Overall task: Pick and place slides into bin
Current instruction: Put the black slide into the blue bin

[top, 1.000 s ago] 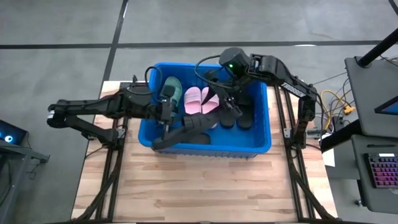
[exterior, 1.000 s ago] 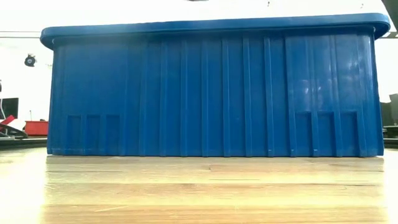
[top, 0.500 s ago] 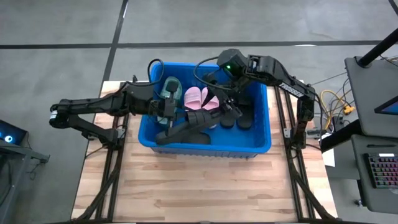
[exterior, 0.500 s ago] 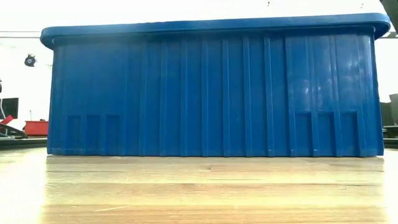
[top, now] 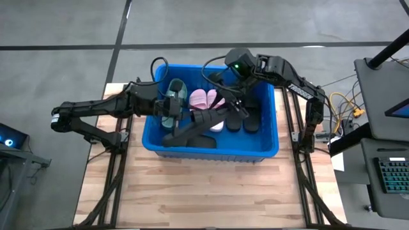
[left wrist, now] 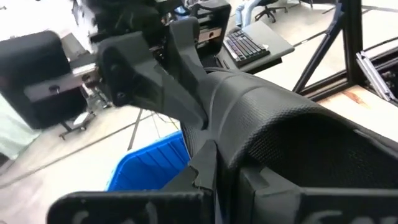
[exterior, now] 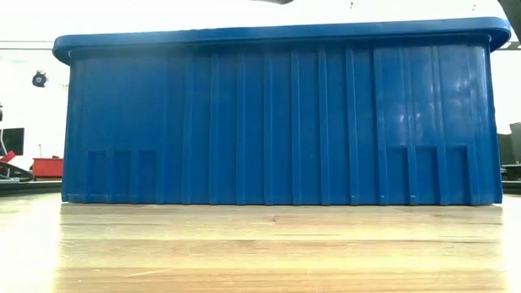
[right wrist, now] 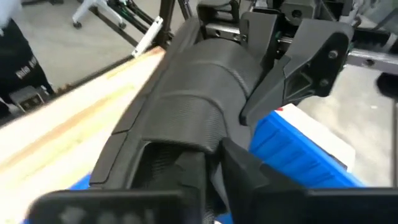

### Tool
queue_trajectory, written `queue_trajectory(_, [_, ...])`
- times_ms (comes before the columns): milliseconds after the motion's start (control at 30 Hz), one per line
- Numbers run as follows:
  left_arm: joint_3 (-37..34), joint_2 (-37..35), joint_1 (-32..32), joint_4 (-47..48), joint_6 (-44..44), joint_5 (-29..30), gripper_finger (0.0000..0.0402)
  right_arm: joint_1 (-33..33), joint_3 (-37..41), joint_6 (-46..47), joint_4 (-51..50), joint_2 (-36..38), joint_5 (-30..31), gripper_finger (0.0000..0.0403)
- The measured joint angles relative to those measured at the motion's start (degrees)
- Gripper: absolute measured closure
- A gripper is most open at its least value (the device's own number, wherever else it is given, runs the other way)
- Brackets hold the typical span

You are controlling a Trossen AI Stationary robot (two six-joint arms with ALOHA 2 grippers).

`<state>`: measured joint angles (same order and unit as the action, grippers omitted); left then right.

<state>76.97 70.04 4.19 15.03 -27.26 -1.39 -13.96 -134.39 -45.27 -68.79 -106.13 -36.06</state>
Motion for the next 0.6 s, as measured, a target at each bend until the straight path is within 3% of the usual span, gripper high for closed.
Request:
queue_trajectory(100, [-0.11, -0.11, 0.61, -0.12, 3.38, 0.64, 0.0401, -0.04, 0.00, -1.83, 0.09, 0.09, 0.98, 0.0386])
queue_trajectory(333, [-0.48, -0.55, 1.83, -0.72, 5.29, 1.42, 0.0369, -0.66, -0.02, -2.98, 0.68, 0.37, 3.86, 0.0390])
queue_trajectory(600, [-0.50, -1.09, 4.44, 0.32, 15.22, 2.39, 0.0311, -3.17, 0.00, -2.48, -0.03, 1.01, 6.54, 0.0391])
